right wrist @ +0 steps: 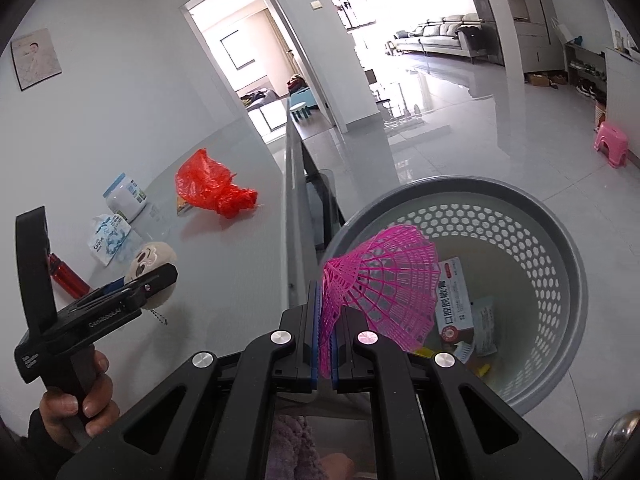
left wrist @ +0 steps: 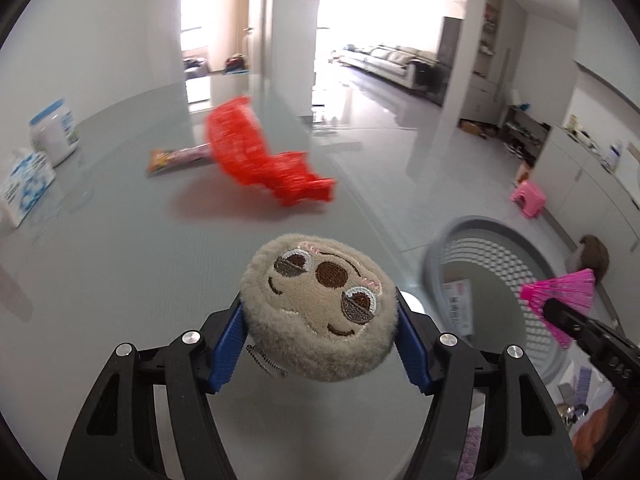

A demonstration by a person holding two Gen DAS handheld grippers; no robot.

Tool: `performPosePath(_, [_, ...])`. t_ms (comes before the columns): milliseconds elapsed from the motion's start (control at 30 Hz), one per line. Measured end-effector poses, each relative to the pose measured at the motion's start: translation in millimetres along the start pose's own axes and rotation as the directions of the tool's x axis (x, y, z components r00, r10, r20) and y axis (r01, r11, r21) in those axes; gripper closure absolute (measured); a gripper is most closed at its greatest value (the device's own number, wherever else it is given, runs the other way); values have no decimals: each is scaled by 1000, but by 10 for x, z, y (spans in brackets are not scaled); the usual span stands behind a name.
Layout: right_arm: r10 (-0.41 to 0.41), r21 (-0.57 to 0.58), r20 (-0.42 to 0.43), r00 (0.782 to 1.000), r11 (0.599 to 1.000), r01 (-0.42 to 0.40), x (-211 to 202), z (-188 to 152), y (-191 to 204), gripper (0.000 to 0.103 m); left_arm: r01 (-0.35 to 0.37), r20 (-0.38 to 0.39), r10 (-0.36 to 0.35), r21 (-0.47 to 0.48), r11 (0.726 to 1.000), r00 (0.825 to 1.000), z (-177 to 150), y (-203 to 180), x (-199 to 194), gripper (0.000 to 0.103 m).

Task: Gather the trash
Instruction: 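Carry the sloth over the wastebasket with the left gripper, then open both grippers to drop the sloth and shuttlecock into the wastebasket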

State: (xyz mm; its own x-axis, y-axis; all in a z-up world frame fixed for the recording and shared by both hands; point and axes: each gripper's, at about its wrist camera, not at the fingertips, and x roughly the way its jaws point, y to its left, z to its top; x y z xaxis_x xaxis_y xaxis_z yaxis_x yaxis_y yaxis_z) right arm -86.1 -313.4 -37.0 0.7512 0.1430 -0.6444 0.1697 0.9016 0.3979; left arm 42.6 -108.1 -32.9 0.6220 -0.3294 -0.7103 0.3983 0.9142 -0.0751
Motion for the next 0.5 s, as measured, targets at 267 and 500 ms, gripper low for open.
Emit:
performPosePath(267, [-104,82,-10,995,991,104,-160,-7,-484,99,141,-27,-138,153,978,990,37,-849,168,38])
performPosePath(500, [-99,138,-36,994,985,103,-136,9,-722,99,184,-96,-167,212,960,981,8,-1223,437,38])
